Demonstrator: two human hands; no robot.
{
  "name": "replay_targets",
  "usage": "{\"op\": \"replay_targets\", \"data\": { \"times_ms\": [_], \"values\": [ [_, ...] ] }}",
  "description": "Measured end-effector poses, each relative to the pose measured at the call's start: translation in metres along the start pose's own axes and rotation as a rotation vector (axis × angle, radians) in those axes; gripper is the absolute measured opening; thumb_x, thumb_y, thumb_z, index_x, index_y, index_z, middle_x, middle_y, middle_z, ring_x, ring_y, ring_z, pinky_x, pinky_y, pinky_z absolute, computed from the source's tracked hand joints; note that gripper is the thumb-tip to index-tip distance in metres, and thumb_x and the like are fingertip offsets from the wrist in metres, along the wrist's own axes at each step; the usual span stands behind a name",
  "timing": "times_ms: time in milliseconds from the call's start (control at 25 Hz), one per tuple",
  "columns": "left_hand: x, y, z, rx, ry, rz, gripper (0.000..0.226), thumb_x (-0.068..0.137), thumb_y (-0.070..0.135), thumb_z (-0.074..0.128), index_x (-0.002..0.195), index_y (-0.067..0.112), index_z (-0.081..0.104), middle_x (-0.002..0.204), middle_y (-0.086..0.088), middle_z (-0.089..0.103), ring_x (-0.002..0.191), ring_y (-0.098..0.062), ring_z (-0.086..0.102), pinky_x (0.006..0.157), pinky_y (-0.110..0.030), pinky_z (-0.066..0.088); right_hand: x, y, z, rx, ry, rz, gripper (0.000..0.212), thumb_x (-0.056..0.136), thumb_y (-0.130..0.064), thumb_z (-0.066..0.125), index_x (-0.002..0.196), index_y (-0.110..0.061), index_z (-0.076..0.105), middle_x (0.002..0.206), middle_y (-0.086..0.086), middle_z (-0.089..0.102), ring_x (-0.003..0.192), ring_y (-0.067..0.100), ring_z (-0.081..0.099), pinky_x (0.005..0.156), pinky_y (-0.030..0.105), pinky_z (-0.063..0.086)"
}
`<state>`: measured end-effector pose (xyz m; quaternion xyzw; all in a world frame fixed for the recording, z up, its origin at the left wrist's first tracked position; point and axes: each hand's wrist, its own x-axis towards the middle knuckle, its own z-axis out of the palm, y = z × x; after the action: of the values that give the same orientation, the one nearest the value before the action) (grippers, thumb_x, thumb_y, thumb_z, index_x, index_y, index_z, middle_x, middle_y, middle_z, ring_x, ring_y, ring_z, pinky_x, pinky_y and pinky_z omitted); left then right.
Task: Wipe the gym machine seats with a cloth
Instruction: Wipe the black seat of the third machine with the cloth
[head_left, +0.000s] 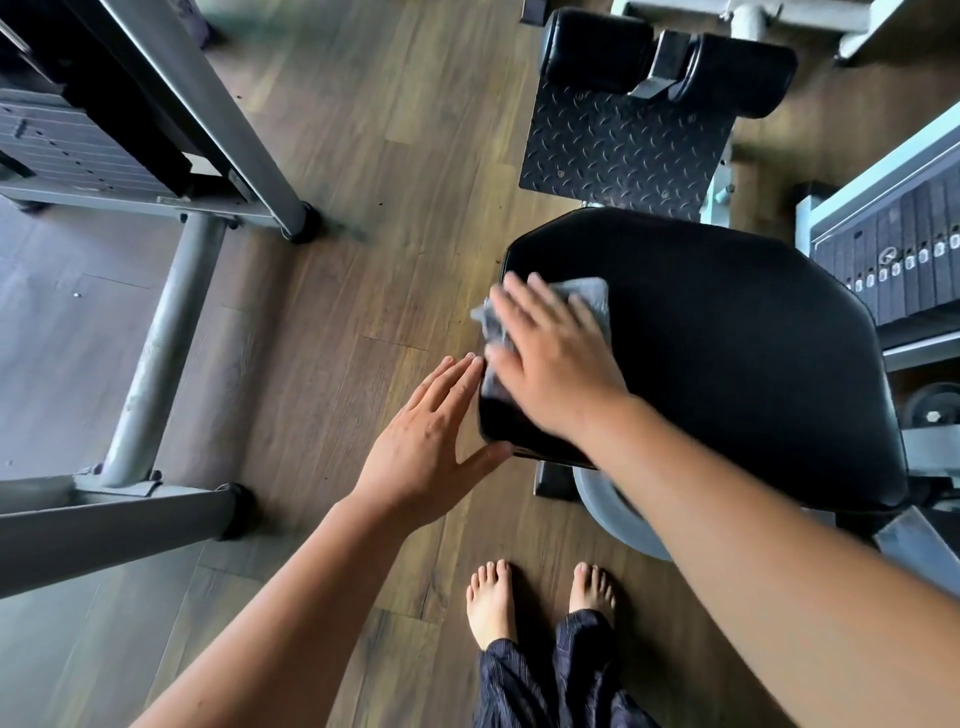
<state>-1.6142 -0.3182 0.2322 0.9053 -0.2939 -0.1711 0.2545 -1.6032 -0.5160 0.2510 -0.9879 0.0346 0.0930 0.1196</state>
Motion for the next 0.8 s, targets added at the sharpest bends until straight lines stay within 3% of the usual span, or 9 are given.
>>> {"op": "replay_targets", "data": {
  "times_ms": [120,200,400,480,600,720,800],
  "values": [
    [-0.001,0.001,-0.001,0.036,-0.019,-0.014,0.09,0.091,0.074,0.042,0.163,0.031,0.008,0.169,0.014,0.011,0.155,-0.002,-0.002,0.121,-0.025,0.01,0.072,0.018,-0.011,-0.005,0.003,0.18,0.064,0.102,-0.048,0.027,0.16,-0.024,0.016,0.17,-0.001,0.01,0.156,0.019,0.004,0.125,0.05,0.006],
    [-0.002,0.002,-0.003,0.04,-0.01,-0.008,0.089,0.091,0.073,0.043,0.163,0.031,0.01,0.169,0.015,0.013,0.155,-0.002,-0.001,0.12,-0.025,0.011,0.073,0.011,-0.009,0.004,0.012,0.228,0.066,0.101,-0.048,0.027,0.16,-0.023,0.015,0.17,0.001,0.009,0.156,0.02,0.003,0.125,0.051,0.005],
    [-0.002,0.005,-0.005,0.021,0.004,-0.018,0.093,0.089,0.073,0.052,0.163,0.029,0.015,0.168,0.015,0.017,0.155,-0.001,0.004,0.12,-0.022,0.014,-0.04,-0.009,0.004,0.005,-0.005,-0.041,0.069,0.101,-0.054,0.023,0.161,-0.024,0.01,0.17,-0.002,0.005,0.157,0.019,0.002,0.126,0.048,0.006],
    [-0.001,0.007,-0.005,0.019,0.0,-0.021,0.095,0.089,0.073,0.052,0.163,0.028,0.013,0.168,0.015,0.015,0.155,0.0,0.001,0.121,-0.023,0.014,-0.036,0.017,-0.002,-0.019,-0.032,-0.088,0.067,0.101,-0.054,0.024,0.161,-0.026,0.012,0.17,-0.003,0.008,0.156,0.018,0.004,0.126,0.047,0.009],
    [-0.001,0.01,-0.005,0.04,-0.024,-0.04,0.095,0.089,0.074,0.049,0.163,0.031,0.008,0.168,0.016,0.01,0.15,0.005,-0.005,0.118,-0.025,0.014,0.037,0.062,-0.014,-0.053,0.031,0.105,0.065,0.101,-0.051,0.027,0.16,-0.025,0.016,0.169,0.0,0.012,0.156,0.022,0.008,0.125,0.049,0.011],
    [-0.001,0.013,-0.002,0.047,-0.023,-0.072,0.094,0.089,0.073,0.048,0.163,0.031,0.007,0.168,0.015,0.01,0.155,-0.004,0.003,0.115,-0.027,0.018,0.088,0.063,-0.022,0.003,0.031,0.354,0.065,0.1,-0.049,0.024,0.16,-0.025,0.015,0.17,0.002,0.009,0.156,0.023,0.004,0.125,0.051,0.006],
    [-0.002,0.014,0.0,0.044,-0.017,-0.087,0.094,0.089,0.072,0.049,0.163,0.03,0.009,0.169,0.014,0.012,0.156,-0.007,0.006,0.115,-0.027,0.019,0.072,0.032,-0.015,0.011,0.026,0.281,0.065,0.1,-0.049,0.026,0.16,-0.025,0.016,0.17,0.002,0.009,0.156,0.023,0.004,0.125,0.051,0.006]
  ]
}}
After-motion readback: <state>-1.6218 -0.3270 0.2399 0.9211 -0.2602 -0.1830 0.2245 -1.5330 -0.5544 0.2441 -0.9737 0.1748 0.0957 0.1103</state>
